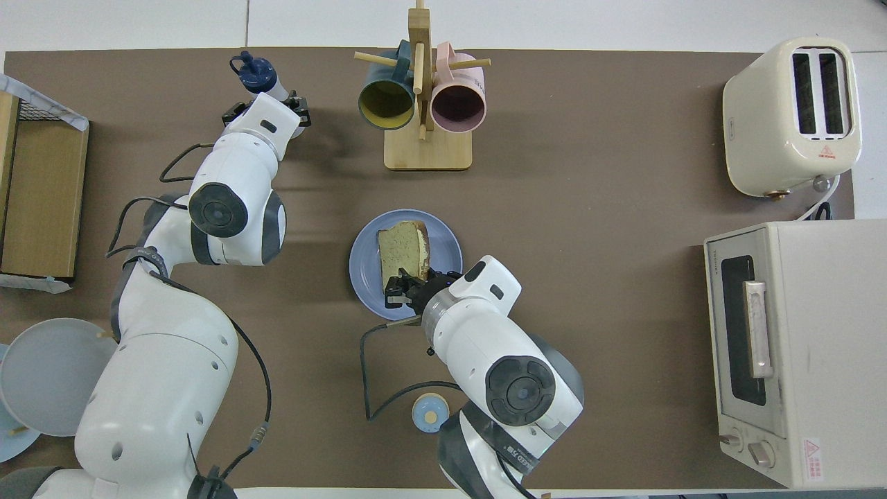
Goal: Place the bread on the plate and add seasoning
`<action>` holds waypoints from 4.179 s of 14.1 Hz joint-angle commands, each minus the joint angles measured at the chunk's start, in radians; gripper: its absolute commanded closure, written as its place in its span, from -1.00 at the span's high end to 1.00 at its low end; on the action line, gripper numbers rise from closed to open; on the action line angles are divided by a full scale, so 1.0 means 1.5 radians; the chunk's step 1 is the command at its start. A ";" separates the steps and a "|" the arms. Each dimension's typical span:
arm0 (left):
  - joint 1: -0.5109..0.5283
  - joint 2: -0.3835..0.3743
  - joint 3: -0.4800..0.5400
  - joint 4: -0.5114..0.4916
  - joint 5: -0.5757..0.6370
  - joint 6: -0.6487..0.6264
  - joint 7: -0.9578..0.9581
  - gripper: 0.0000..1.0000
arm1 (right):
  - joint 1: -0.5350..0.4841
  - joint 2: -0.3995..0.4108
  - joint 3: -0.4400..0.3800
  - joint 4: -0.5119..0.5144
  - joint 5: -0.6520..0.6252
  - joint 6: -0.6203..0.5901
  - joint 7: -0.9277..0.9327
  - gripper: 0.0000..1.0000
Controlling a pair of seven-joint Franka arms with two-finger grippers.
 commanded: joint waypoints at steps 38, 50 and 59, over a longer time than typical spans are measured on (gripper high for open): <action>-0.098 -0.616 -0.049 -0.200 0.039 -0.912 0.764 -1.00 | -0.105 -0.081 0.001 0.321 0.454 -0.477 -0.074 0.72; -0.103 -0.648 -0.066 -0.248 0.042 -0.868 0.782 -1.00 | -0.036 -0.075 0.007 0.317 0.407 -0.398 -0.033 -0.08; -0.099 -0.650 -0.066 -0.248 0.042 -0.864 0.778 -1.00 | -0.034 -0.068 0.007 0.307 0.403 -0.386 -0.034 -0.36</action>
